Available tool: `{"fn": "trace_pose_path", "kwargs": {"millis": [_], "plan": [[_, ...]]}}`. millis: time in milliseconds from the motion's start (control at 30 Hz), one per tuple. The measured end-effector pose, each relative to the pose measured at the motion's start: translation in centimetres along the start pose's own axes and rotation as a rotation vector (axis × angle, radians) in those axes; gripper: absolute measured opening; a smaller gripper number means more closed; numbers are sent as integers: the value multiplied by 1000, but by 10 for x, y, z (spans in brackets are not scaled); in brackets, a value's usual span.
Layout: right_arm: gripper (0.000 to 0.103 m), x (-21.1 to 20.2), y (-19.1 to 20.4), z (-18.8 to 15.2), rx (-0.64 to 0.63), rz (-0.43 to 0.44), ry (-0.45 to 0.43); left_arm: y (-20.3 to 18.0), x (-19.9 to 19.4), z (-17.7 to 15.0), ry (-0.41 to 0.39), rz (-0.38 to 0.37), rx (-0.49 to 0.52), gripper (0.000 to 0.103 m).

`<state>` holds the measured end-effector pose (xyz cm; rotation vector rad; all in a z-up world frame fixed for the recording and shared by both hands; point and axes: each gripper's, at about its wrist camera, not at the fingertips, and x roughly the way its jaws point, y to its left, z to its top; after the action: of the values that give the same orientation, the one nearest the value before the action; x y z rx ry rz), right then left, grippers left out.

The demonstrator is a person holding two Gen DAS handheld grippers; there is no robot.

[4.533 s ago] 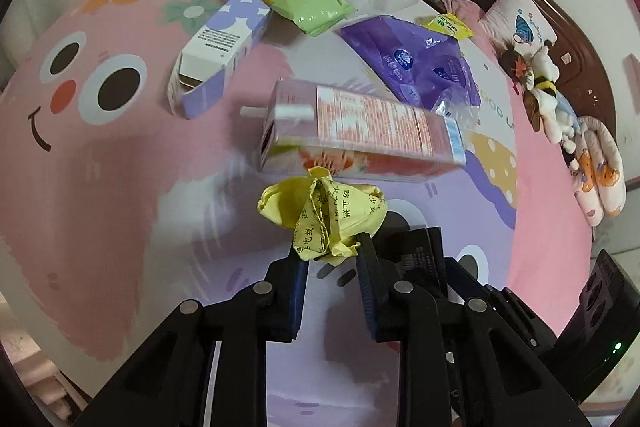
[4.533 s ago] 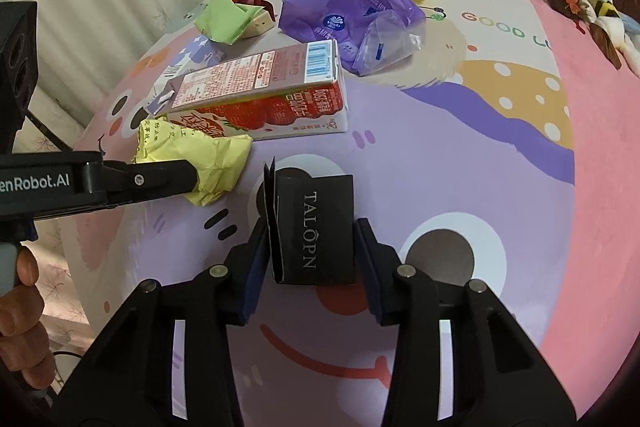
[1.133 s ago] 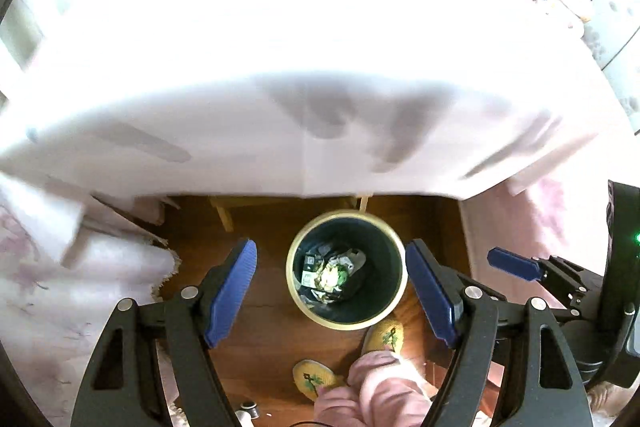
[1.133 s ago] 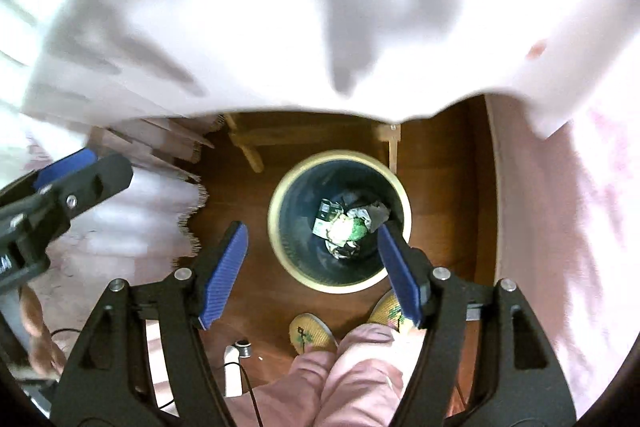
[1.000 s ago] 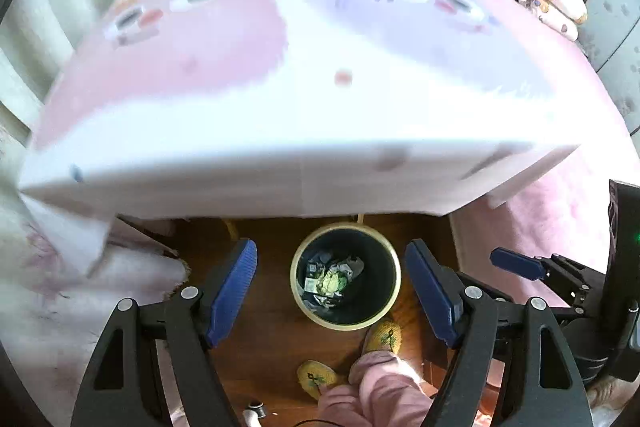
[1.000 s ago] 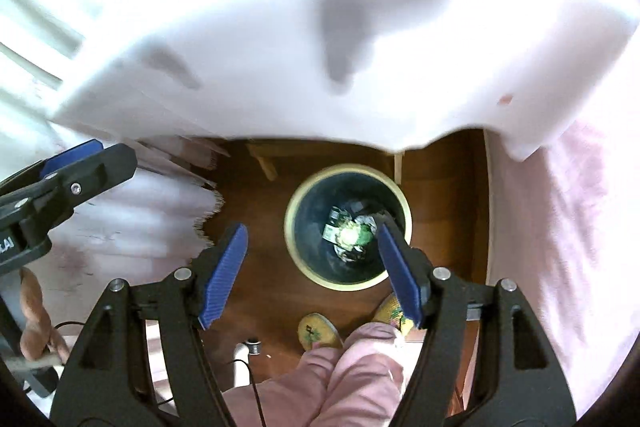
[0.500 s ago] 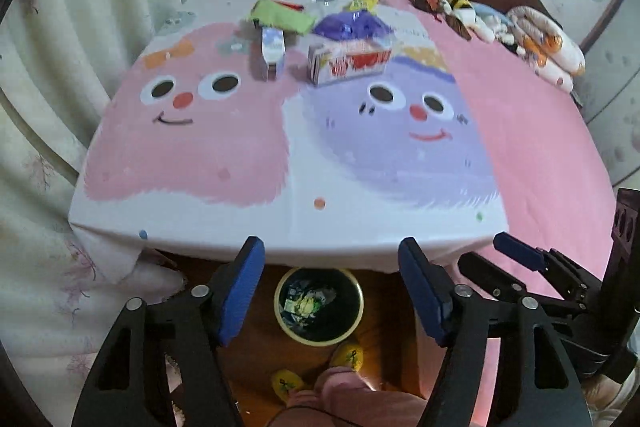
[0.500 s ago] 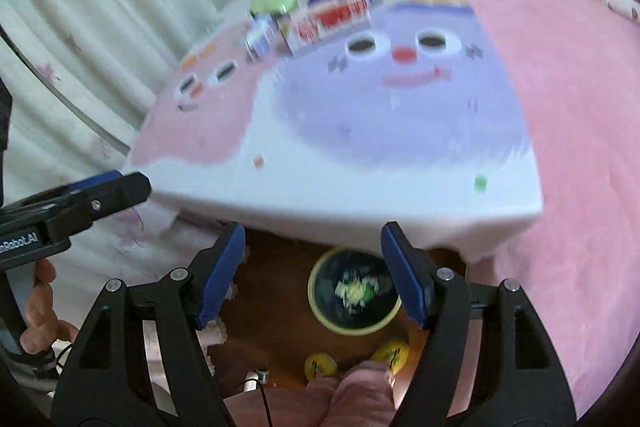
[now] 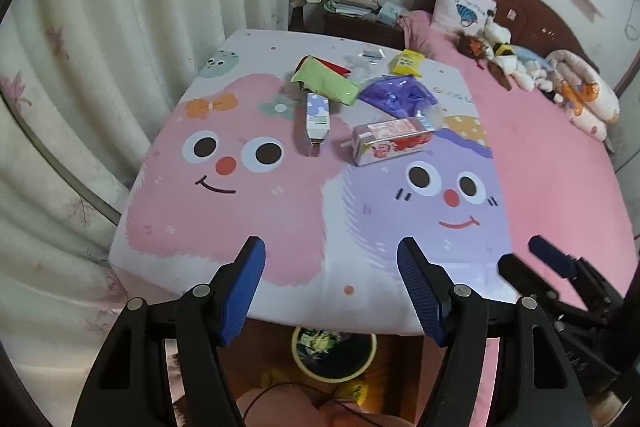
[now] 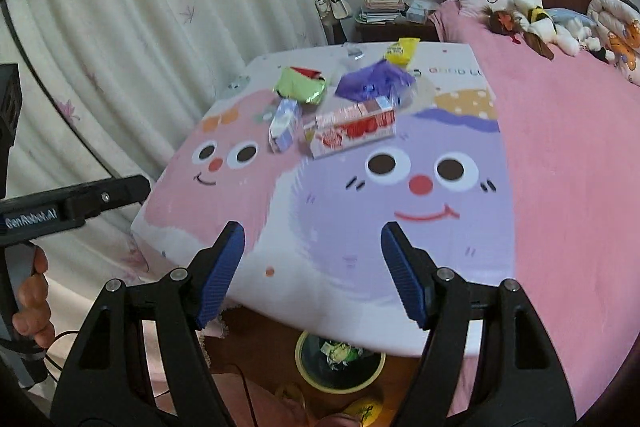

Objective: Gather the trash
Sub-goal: 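Raise both tools back toward the table, then grasp the white-purple milk carton with the left tool while the right tool grasps the pink strawberry carton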

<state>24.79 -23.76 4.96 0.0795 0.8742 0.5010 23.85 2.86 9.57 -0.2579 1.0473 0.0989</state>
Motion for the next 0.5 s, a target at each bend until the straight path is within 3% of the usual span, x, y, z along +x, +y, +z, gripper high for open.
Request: {"fn": "trace_pose_path", "kwargs": {"millis": [133,367,500], "plan": [[68,19,-1,24,14,-10,-6,7,17,30,2,-1,17,70],[68,76,1,67,53,-81,26,19,89,96,48,-43,89,70],[68,121,-2,95,144,-118,59,32,134,141,79,-57,140,70]]}}
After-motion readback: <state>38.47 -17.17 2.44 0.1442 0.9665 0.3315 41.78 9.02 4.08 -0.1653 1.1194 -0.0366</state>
